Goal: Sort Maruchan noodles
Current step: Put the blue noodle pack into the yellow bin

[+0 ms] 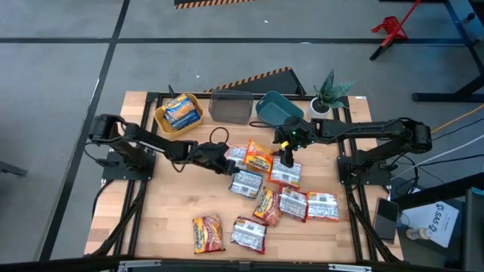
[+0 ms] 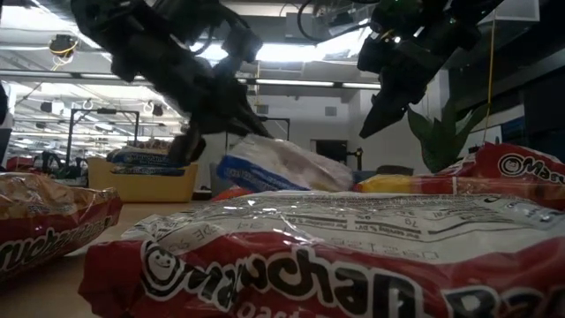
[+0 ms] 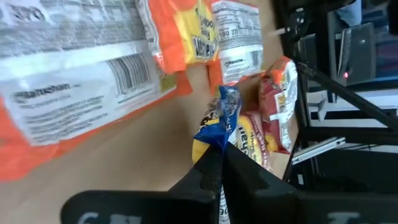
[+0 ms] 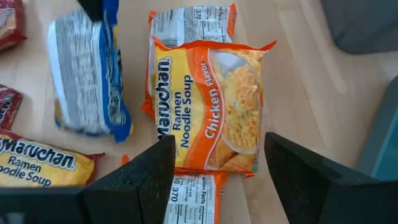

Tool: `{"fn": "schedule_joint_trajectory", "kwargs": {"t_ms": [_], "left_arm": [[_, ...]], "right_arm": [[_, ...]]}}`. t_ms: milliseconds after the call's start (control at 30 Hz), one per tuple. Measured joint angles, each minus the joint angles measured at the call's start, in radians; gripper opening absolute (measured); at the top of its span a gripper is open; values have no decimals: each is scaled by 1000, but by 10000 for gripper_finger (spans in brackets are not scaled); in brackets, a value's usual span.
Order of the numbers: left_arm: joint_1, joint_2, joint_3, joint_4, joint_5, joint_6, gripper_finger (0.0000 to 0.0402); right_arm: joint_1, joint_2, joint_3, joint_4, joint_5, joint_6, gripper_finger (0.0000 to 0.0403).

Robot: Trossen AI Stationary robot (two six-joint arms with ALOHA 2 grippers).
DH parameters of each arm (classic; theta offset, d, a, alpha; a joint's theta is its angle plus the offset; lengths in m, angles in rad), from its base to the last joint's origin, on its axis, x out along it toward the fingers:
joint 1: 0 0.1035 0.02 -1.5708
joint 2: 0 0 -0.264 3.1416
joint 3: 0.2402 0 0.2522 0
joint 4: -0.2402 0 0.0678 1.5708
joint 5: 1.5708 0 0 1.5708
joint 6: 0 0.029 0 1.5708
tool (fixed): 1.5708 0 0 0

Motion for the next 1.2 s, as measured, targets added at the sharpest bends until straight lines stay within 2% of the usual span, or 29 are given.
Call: {"fn": "schedule_joint_trajectory", "kwargs": {"t_ms": [100,300,600,900,1200], "left_arm": [[9,-61,1,-43,-8,20,0],[39,-226,1,-241,-54,55,0],[88,-516,1,-541,-221,76,0],[117,-781,1,-766,-488,68,0],[134,-959,1,-827,-801,91,0]], "right_arm": [[0,0,0,2,0,0,234],[0,0,0,7,0,0,234],[0,0,0,20,0,14,234],[0,0,0,28,0,15,234],[0,0,0,29,0,15,234]]}}
